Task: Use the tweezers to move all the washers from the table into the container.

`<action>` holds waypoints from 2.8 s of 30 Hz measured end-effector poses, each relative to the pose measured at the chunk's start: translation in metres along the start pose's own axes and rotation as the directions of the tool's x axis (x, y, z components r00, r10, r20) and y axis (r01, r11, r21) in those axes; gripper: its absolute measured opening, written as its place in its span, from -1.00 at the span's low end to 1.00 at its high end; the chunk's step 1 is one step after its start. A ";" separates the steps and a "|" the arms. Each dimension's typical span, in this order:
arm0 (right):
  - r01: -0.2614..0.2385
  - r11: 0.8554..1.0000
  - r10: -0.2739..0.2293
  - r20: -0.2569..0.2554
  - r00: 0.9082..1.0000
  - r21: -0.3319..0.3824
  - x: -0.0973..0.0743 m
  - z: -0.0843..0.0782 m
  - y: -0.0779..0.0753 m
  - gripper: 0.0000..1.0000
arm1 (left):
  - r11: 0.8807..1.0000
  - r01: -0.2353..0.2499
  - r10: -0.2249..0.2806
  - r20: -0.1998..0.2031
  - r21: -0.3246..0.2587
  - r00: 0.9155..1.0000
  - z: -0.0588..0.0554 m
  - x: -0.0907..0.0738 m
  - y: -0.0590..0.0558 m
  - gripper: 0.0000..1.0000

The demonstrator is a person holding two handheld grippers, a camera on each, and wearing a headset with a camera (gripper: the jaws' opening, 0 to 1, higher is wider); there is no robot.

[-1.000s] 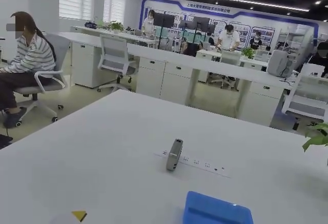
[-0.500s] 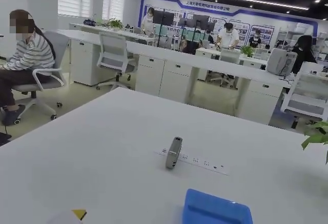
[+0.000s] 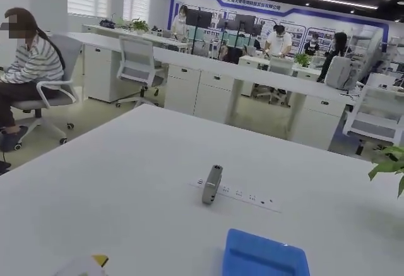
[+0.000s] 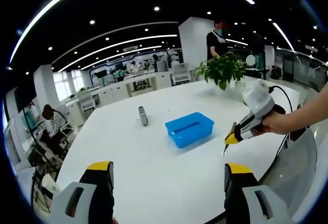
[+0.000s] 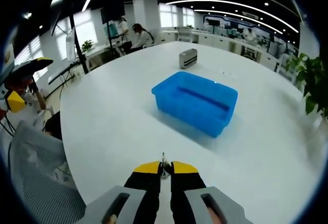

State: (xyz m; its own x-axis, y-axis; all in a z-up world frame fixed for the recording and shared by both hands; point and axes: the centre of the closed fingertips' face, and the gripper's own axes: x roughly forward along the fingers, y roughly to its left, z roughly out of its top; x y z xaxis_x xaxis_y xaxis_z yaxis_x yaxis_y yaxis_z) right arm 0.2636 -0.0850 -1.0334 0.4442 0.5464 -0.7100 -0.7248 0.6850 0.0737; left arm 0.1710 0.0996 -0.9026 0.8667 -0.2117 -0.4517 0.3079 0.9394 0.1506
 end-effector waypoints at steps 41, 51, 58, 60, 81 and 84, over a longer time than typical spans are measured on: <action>0.054 0.997 -0.044 0.157 0.987 -0.059 -0.023 0.091 -0.036 -0.96 | 1.000 0.013 -0.013 -0.014 -0.004 1.000 -0.005 0.005 0.000 0.81; 0.072 0.996 -0.062 0.175 0.982 -0.050 -0.009 0.112 -0.052 -0.96 | 1.000 0.012 -0.012 -0.018 -0.009 1.000 -0.005 0.008 0.002 0.81; 0.070 0.997 -0.065 0.165 0.984 -0.027 0.006 0.114 -0.059 -0.96 | 1.000 0.008 -0.008 -0.019 -0.022 1.000 -0.005 0.009 0.005 0.81; 0.069 0.997 -0.065 0.159 0.985 -0.022 0.011 0.114 -0.061 -0.96 | 1.000 0.005 -0.006 -0.023 -0.023 1.000 -0.005 0.010 0.006 0.81; 0.055 0.998 -0.054 0.038 0.998 -0.032 0.061 0.094 -0.075 -0.96 | 0.998 0.008 -0.010 -0.035 -0.062 0.999 -0.010 0.016 0.009 0.77; 0.055 0.998 -0.054 0.028 0.998 -0.032 0.066 0.092 -0.077 -0.96 | 0.998 0.007 -0.009 -0.038 -0.056 0.999 -0.011 0.016 0.011 0.75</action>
State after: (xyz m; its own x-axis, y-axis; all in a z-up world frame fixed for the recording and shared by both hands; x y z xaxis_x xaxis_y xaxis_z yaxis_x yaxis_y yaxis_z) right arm 0.3971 -0.0576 -1.0213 0.4973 0.5224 -0.6927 -0.7161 0.6979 0.0122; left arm 0.1840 0.1089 -0.9176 0.8483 -0.2095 -0.4863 0.2912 0.9516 0.0979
